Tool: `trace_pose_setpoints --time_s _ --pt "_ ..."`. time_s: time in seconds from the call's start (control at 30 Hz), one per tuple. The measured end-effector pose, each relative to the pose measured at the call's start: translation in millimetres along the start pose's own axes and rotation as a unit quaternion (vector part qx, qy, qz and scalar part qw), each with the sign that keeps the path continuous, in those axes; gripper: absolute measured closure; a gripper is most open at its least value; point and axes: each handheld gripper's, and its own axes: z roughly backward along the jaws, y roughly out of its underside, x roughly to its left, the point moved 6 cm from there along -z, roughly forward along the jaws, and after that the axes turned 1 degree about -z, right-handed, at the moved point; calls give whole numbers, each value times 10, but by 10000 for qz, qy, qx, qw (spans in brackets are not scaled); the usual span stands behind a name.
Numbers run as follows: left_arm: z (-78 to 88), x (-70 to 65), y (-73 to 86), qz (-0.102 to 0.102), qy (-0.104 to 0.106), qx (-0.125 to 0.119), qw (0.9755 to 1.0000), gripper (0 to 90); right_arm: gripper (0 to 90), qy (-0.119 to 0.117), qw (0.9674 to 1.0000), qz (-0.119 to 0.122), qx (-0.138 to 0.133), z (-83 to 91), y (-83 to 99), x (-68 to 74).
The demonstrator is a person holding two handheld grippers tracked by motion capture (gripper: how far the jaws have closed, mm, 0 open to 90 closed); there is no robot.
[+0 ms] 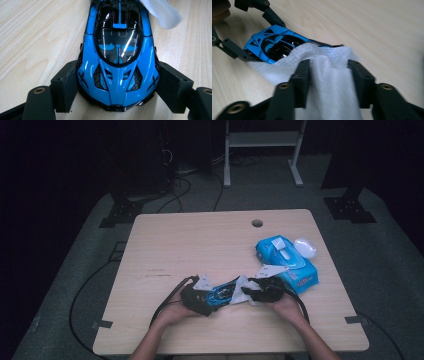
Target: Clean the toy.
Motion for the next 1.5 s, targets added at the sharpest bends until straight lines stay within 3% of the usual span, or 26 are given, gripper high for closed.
trace_pose_setpoints --time_s 0.03,0.07,0.1,0.27,0.4,0.53,0.6,0.87,0.97,1.0,1.13,1.2,1.3,1.37,1.43,1.5 --pt "0 1 0 -7 3 3 10000 250 524 33 10000 3 -11 -15 -2 -3" --pt "0 1 0 -7 3 3 10000 250 602 101 9999 37 -8 -16 -2 -6" --pt "0 -1 3 8 7 -20 10000 250 644 247 9995 176 3 -6 7 -23" --pt "2 1 3 -4 21 -11 10000 250 806 117 9999 41 -88 85 -12 -73" --pt "2 1 2 -9 15 -2 10000 250 819 211 9998 -17 -8 177 39 -149" --pt "-1 3 -2 -17 17 2 10000 250 822 315 9990 -76 -304 313 -46 -173" --pt "-2 0 -3 5 7 -1 10000 250 822 205 9990 -38 -394 319 -106 -107" --pt "-2 1 0 -8 18 -17 10000 250 822 -162 9989 432 -5 -52 -100 286" --pt "-3 3 -1 -21 30 -26 10000 250 823 -13 9980 620 119 -69 -72 265" --pt "-3 3 -1 -20 24 -23 10000 250 824 132 9977 650 134 -46 -64 207" --pt "-15 -2 -14 7 6 -29 10000 250 825 162 9988 438 110 -23 -62 133" --pt "-16 -3 -14 19 7 -40 10000 250 825 -97 9991 395 84 -76 -86 239" --pt "-16 -6 -14 34 9 -36 10000 251 825 -227 9979 599 57 -123 -147 354" --pt "-15 -5 -13 23 4 -35 10000 251 825 -119 9971 735 169 -119 -151 317" --pt "-16 -5 -14 22 5 -36 10000 251 826 236 9962 775 330 -86 -126 184" --pt "-18 -4 -16 22 5 -42 10000 251 826 109 9987 412 275 -54 -126 74"
